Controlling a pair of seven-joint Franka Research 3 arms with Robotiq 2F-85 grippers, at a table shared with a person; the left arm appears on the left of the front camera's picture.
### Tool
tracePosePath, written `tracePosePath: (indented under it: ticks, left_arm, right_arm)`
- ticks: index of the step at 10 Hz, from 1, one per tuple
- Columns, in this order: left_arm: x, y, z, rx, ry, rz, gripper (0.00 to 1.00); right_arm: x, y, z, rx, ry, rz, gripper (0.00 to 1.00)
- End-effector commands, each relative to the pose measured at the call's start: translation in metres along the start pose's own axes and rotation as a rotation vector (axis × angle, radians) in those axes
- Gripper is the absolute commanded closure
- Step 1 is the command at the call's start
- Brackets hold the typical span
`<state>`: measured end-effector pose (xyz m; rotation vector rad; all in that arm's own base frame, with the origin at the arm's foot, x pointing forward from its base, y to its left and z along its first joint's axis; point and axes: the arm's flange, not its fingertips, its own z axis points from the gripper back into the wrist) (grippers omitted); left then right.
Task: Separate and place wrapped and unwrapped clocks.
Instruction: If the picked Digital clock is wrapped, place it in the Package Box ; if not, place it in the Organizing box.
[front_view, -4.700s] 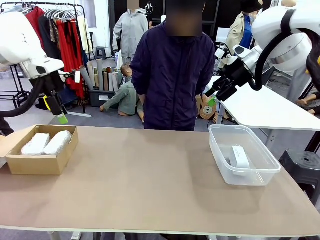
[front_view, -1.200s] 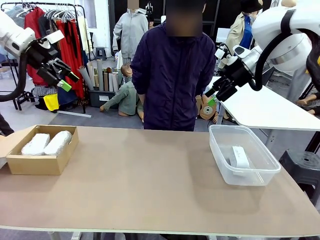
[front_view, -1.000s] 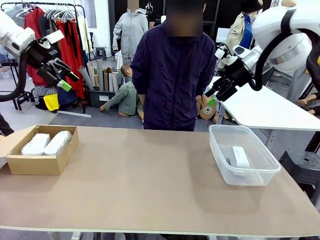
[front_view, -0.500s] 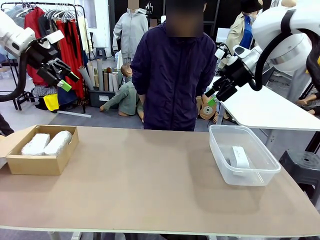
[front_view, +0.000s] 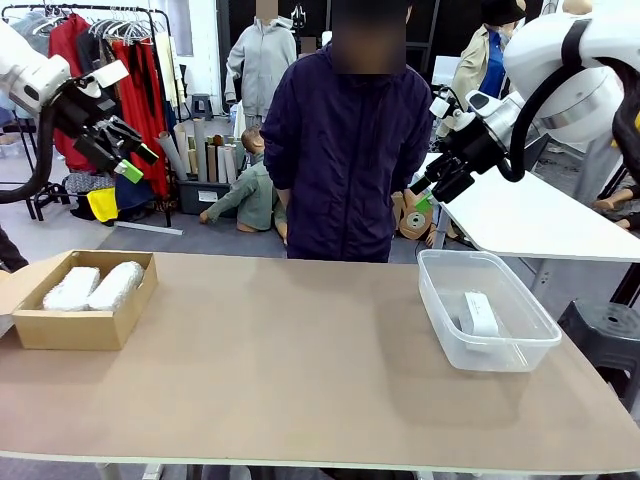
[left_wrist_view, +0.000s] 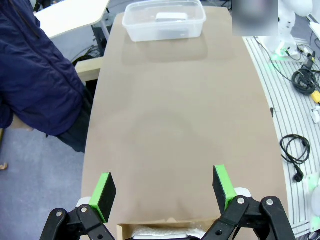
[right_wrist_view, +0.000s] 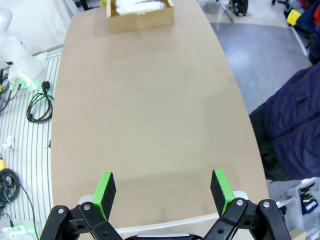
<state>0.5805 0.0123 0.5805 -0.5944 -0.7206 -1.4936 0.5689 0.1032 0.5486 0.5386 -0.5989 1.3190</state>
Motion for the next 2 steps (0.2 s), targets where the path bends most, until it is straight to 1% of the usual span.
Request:
tracePosePath:
  ticks: [1,2]
  left_arm:
    - [-0.0001,-0.0002,0.0005,-0.001,-0.001,-0.007,0.00]
    - [-0.0001,-0.0002,0.0005,-0.001,-0.001,-0.007,0.00]
  right_arm:
    - [0.0006,0.0003,0.0002,-0.001,0.000,0.001,0.00]
    - [0.0006,0.0003,0.0002,-0.001,0.000,0.001,0.00]
